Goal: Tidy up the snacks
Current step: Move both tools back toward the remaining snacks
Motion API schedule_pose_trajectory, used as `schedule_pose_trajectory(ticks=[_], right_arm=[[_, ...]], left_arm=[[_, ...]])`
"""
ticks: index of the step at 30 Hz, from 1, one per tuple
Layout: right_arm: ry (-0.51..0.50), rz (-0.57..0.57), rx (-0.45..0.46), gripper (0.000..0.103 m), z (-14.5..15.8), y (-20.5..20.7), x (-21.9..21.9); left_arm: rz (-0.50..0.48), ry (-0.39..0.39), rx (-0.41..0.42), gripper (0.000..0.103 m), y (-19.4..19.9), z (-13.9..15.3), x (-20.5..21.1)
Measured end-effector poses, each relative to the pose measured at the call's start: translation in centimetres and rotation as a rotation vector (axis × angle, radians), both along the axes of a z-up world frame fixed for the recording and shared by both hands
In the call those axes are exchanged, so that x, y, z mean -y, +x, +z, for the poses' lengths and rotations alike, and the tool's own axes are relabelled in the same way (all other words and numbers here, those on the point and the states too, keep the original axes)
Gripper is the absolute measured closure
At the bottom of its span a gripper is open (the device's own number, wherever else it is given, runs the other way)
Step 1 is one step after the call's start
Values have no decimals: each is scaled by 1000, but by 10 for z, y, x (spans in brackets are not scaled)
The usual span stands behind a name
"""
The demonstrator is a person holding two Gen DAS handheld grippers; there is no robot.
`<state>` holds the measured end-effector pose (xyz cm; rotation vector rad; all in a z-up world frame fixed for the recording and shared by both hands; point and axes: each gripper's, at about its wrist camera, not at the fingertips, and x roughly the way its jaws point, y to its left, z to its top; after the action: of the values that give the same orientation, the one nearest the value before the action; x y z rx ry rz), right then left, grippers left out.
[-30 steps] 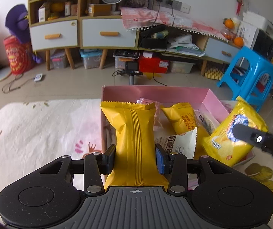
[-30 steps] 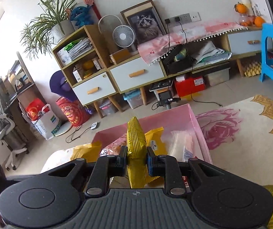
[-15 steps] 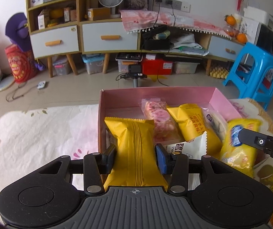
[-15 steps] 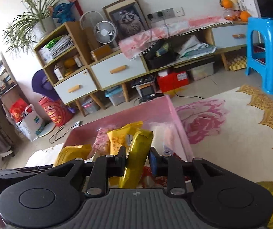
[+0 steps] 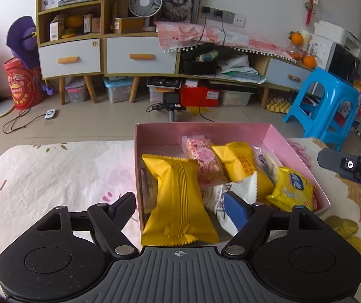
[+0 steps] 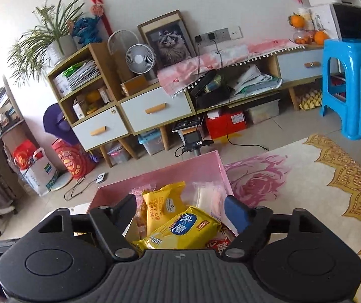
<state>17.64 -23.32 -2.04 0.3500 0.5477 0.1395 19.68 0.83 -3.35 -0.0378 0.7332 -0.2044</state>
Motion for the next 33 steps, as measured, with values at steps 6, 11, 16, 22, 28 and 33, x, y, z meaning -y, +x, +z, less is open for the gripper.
schedule_pose_trajectory(ticks=[6,11,16,22,28,33], right_arm=[[-23,7,-21,24,6,-9,4],[-32,29,-39,19,11,-20,5],[-70,44,-29,13,17,-32,2],[-152,93,-27,10,17,-47,-6],[-275,153,1,8,14,-66,-15],[-357,188,17,8,11,-79,-17]], left_arm=[[-36,27,-10,19,-21,0,-5],[-53,52,-24,17,-41,-2,-14],[-51,54,-32,10,-58,3,-25],[-61,43,-27,9,-81,6,-34],[-78,-10,-38,6,-98,0,-36],[-98,-51,-18,3,-114,-4,-36]])
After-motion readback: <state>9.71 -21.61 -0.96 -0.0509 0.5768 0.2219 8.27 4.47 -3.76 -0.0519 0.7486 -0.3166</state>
